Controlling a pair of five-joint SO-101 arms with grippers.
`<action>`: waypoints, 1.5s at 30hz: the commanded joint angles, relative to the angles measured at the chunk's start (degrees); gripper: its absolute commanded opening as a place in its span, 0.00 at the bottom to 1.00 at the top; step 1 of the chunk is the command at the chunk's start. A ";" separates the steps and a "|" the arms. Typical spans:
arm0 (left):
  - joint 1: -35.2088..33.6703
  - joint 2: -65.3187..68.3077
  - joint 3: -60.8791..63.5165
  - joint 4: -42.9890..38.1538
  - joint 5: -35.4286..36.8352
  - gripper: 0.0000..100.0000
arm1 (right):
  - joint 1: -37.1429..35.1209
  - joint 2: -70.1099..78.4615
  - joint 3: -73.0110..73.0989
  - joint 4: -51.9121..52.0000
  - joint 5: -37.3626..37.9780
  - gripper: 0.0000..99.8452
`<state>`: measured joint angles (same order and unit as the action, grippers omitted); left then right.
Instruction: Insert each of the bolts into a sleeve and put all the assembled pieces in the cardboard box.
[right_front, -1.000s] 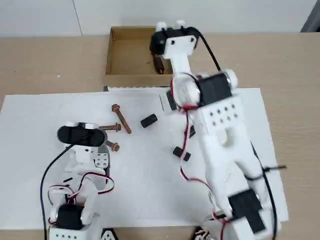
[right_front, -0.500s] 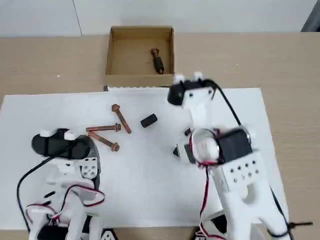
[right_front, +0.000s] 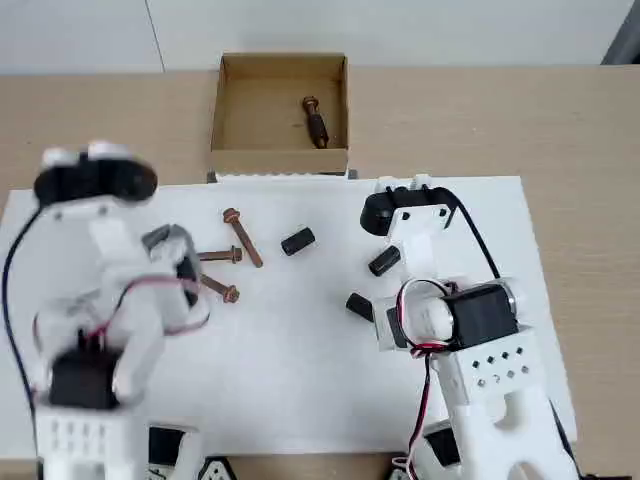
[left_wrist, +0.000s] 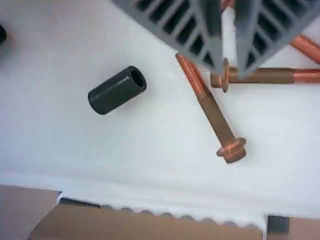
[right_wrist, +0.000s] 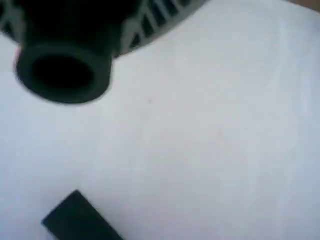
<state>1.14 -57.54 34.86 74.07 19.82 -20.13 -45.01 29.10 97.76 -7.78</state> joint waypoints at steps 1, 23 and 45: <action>0.26 11.60 -7.16 -0.18 4.48 0.01 | 0.40 -1.45 -0.18 -0.57 -0.53 0.00; 0.35 69.01 -42.68 1.05 21.10 0.01 | 0.75 -1.45 0.09 -0.40 -4.04 0.00; 2.20 80.18 -46.90 3.78 21.19 0.09 | 3.74 -1.45 0.09 -0.57 -3.69 0.00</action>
<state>3.08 23.16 -9.45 79.16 41.01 -16.97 -45.01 29.54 97.67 -11.12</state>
